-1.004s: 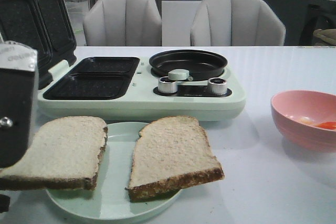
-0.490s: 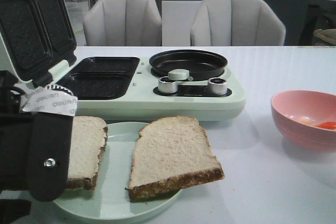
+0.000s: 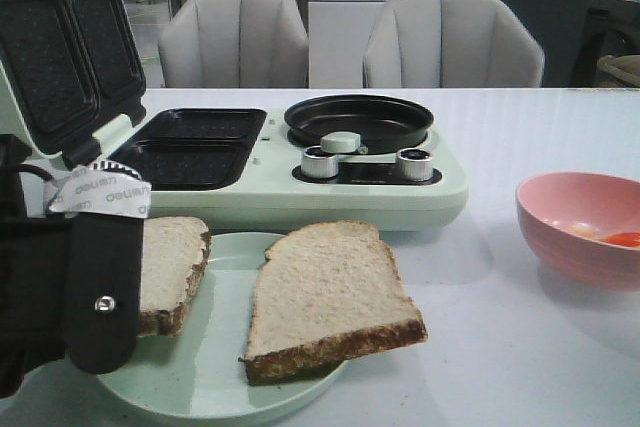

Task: Make breakfast with bread and shrimp
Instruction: 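Grasp the bread slice nearest the left gripper with the left gripper, then lift the bread slice and lower it onto the sandwich maker plate, then open the left gripper and withdraw it from the sandwich maker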

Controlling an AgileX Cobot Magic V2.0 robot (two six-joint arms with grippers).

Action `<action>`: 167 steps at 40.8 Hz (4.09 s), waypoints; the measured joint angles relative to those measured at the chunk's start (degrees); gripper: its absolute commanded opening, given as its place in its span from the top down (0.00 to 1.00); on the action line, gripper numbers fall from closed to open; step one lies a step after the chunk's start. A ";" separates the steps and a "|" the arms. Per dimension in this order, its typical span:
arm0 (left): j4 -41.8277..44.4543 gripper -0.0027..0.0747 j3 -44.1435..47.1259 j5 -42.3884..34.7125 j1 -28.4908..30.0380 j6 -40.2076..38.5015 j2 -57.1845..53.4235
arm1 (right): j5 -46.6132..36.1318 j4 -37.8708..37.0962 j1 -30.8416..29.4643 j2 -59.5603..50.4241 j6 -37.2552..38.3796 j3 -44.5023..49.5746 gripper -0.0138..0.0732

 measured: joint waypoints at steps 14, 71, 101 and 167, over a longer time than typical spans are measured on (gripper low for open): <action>0.11 0.84 0.00 3.00 -0.62 -0.13 -2.62 | 0.00 0.00 0.00 0.00 0.00 0.00 0.20; 13.10 0.84 -47.91 -14.04 30.37 12.97 19.68 | 0.00 0.00 0.00 0.00 0.00 0.00 0.20; 13.50 0.44 -55.98 -18.60 35.60 16.73 30.58 | 0.00 0.00 0.00 0.00 0.00 0.00 0.20; -64.55 0.34 -30.54 10.21 6.96 31.00 -26.94 | 0.00 0.00 0.00 0.00 0.00 0.00 0.20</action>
